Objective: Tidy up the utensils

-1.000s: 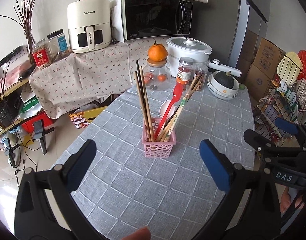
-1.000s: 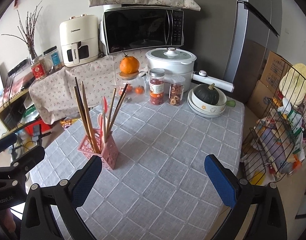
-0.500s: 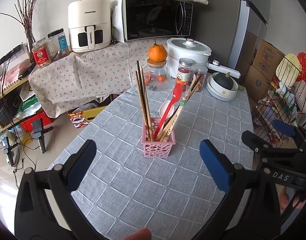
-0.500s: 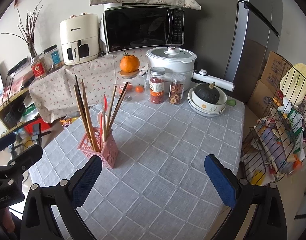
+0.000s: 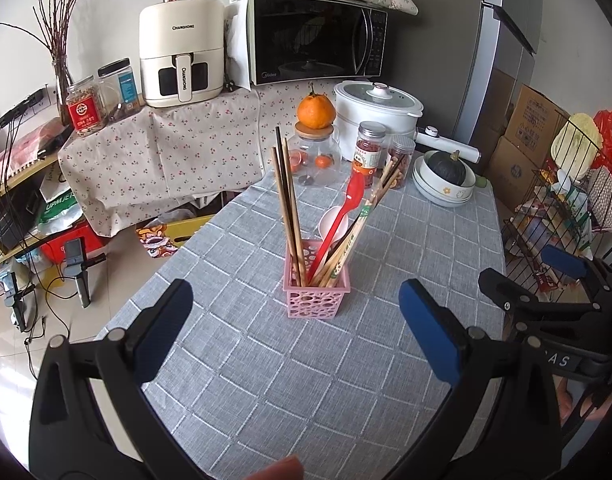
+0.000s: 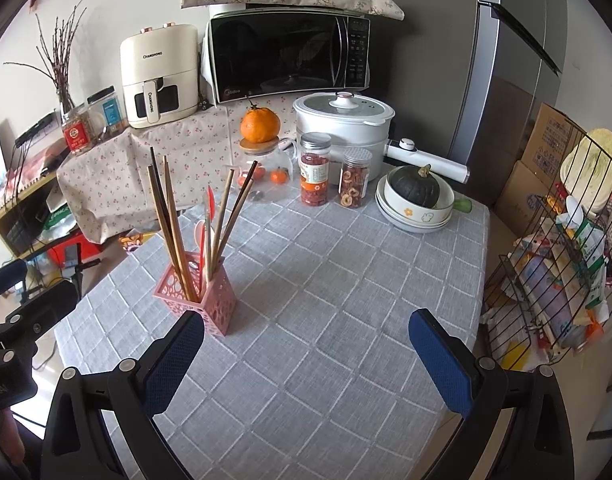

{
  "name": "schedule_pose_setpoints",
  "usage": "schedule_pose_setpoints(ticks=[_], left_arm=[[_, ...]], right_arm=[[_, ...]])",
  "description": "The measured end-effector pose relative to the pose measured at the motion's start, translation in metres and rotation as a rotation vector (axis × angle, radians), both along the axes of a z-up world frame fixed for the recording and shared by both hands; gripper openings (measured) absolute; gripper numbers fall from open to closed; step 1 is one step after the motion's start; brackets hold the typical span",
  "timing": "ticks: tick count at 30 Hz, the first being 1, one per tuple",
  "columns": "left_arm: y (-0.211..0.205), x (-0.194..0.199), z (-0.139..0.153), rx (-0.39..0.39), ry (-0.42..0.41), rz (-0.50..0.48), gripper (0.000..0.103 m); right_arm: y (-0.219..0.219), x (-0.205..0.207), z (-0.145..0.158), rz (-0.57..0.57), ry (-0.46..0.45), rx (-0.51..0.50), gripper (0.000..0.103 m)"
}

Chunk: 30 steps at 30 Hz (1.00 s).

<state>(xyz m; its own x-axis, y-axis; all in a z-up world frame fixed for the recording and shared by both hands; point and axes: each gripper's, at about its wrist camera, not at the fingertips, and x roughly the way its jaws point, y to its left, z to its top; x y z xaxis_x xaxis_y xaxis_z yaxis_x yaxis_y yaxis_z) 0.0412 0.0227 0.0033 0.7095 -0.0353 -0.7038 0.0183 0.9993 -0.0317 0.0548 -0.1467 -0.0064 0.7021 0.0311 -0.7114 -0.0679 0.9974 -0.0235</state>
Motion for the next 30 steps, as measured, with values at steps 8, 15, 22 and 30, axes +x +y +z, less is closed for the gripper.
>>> schedule_pose_setpoints(ticks=[8, 15, 22, 30], left_arm=[[-0.0017, -0.0008, -0.0003, 0.005, 0.0, -0.001, 0.102], [-0.0013, -0.0011, -0.0003, 0.003, -0.001, 0.0, 0.102], [-0.0006, -0.0008, -0.0003, 0.004, -0.001, -0.001, 0.102], [-0.0006, -0.0009, -0.0003, 0.003, -0.001, -0.001, 0.102]], right_arm=[[-0.0009, 0.0008, -0.0011, 0.001, -0.003, -0.002, 0.103], [-0.0011, 0.001, -0.0013, 0.0, -0.002, -0.002, 0.103], [-0.0011, 0.001, -0.0015, 0.003, 0.0, -0.004, 0.103], [-0.0009, 0.0005, -0.0018, 0.0, 0.0, -0.003, 0.103]])
